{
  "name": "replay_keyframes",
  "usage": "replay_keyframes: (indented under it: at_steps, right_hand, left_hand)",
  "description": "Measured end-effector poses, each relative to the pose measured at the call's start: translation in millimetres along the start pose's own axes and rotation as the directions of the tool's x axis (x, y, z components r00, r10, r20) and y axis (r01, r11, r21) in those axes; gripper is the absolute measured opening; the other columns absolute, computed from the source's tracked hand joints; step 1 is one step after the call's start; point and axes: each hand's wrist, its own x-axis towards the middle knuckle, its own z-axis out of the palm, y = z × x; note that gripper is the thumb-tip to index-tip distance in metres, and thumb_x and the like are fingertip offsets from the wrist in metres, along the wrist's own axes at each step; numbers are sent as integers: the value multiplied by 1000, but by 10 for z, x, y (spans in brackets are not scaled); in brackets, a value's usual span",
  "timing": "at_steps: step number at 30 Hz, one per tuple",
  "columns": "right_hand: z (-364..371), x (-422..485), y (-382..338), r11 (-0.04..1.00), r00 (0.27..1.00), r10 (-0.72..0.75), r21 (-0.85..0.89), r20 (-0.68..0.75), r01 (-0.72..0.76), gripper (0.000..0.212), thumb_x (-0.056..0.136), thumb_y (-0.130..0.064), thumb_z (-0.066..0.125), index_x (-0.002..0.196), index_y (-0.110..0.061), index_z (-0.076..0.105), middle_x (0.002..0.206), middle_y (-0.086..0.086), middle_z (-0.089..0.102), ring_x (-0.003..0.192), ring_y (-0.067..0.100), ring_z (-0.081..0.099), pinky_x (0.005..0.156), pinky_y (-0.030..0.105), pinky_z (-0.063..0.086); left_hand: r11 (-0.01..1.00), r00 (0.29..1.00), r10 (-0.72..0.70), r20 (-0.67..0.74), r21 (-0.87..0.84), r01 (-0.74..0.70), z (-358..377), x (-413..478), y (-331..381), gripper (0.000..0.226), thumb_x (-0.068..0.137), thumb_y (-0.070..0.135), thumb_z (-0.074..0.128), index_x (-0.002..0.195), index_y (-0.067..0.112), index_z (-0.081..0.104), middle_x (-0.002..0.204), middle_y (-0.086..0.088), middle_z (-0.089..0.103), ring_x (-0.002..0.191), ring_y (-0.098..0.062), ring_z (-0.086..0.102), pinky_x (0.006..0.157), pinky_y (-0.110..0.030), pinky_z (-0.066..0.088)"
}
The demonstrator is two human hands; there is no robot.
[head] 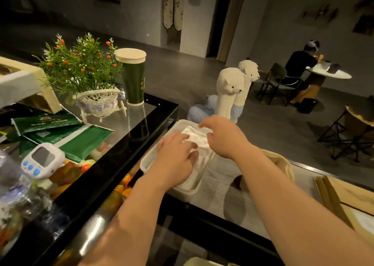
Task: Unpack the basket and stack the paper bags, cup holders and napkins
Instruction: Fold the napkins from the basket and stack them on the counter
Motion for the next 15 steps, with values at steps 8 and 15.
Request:
replay_keyframes:
  at_steps: [8,15]
  right_hand:
    - [278,-2536,-39,796,957,154,605,-246,28,21,90,-3,69,95,-23,70,79,-10,67,72,12,62,66,18,48]
    - [2303,-3777,533,618,558,530,159,639,-770,60,89,-24,74,139,-36,45,141,-2,50,122,26,55,98,35,51]
  left_hand:
    - [901,886,77,-458,-347,-258,106,-1155,543,9,94,12,60,95,11,69,89,8,62,82,-5,54,77,-17,42]
    - [893,994,-105,-31,-442,81,1499,-2854,315,11,93,19,61,93,26,70,89,25,63,86,3,61,76,-14,48]
